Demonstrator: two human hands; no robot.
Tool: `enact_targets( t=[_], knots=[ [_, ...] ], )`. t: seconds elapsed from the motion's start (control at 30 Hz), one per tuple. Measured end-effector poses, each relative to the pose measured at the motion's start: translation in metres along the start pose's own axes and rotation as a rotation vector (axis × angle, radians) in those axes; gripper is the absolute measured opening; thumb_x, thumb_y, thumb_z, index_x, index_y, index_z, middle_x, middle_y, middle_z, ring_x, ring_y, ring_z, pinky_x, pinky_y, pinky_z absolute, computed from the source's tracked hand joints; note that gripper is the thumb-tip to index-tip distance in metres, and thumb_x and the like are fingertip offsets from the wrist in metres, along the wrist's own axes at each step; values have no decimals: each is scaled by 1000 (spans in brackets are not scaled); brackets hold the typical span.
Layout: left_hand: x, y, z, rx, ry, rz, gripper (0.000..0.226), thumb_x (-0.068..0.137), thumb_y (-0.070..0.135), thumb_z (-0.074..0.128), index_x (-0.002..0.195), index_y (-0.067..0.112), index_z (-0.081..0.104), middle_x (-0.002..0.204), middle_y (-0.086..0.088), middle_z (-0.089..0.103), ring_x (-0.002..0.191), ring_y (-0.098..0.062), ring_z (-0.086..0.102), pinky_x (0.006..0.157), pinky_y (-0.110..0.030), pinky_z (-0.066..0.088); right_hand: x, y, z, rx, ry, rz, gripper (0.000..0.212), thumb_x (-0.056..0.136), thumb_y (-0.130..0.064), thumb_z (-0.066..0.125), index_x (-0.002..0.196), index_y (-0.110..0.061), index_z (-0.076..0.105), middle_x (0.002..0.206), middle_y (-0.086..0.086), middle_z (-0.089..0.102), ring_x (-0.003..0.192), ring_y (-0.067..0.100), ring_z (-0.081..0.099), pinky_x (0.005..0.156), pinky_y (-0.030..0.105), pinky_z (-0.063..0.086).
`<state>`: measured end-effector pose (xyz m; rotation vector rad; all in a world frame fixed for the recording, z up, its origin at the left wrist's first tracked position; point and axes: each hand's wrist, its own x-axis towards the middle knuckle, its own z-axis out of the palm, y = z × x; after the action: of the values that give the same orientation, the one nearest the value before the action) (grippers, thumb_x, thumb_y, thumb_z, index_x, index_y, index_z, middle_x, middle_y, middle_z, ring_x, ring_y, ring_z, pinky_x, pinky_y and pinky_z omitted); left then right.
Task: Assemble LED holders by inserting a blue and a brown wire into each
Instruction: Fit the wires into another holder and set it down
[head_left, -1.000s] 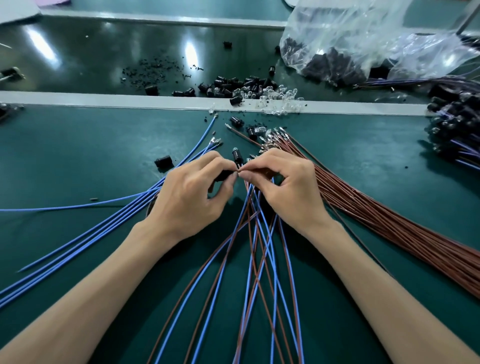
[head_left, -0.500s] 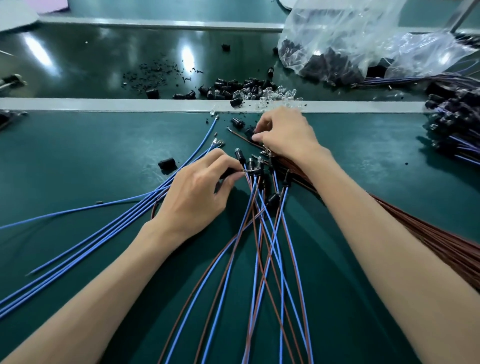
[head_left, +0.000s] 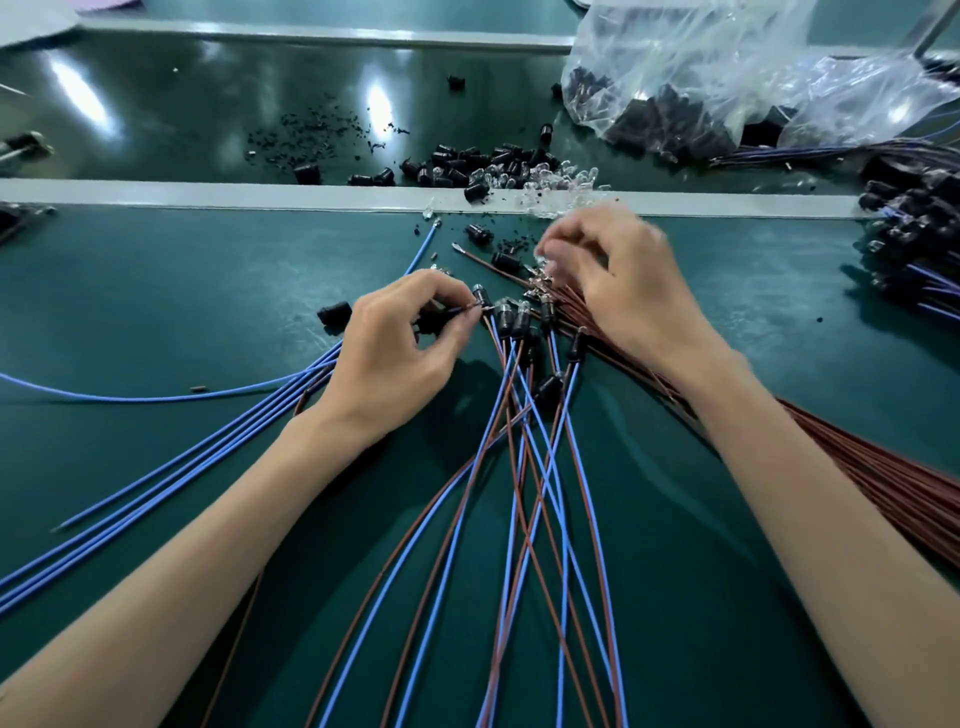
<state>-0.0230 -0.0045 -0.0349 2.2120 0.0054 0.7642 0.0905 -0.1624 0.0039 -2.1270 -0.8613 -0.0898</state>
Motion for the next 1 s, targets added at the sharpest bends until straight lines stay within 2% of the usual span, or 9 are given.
enact_targets(
  t=[0.1,0.23,0.33,0.5,0.67,0.87,1.0],
  knots=[
    [3,3,3,-54,-2,-72,7,86,11,67,84,16,63,72,16,58,62,-1,54,62,-7,39,-30,-1,4,124,-103,-40,9,92,1,57,96,-4,65,85,11,67,71,11,66,70,15,53],
    [-2,6,2,-76,-32,-31,3,85,14,66,86,13,63,74,8,61,66,-15,59,63,-14,44,-38,0,14,141,-41,-141,23,85,0,67,106,-10,70,90,4,69,80,12,65,78,18,51],
    [-4,7,1,-85,-26,-4,8,86,16,63,85,8,63,72,2,60,62,-19,56,60,-22,46,-44,0,22,185,-7,-173,21,81,0,71,99,-8,74,90,3,70,81,12,65,75,20,51],
    [-5,8,0,-84,-74,43,12,85,13,63,86,2,64,75,-4,63,65,-23,59,61,-38,49,-47,-1,27,242,54,-166,11,78,-4,76,89,-7,74,84,2,69,77,9,64,74,16,49],
    [-6,10,1,-24,-88,88,18,86,22,65,89,4,65,75,0,63,64,-18,58,60,-35,49,-49,-3,28,232,39,-131,7,84,-6,71,90,-5,70,85,-1,66,78,7,61,74,17,47],
    [-6,9,1,16,-56,96,15,88,19,63,88,5,67,71,5,59,60,-13,52,57,-27,44,-48,-3,26,213,23,-179,9,87,-4,65,93,-4,71,88,5,66,83,15,61,77,22,48],
    [-6,10,1,22,-75,128,17,88,17,62,88,1,68,74,-3,64,62,-18,56,59,-32,46,-49,-3,25,330,-5,-91,7,88,-10,65,90,-16,68,81,-9,64,72,5,59,71,24,50]
  ],
)
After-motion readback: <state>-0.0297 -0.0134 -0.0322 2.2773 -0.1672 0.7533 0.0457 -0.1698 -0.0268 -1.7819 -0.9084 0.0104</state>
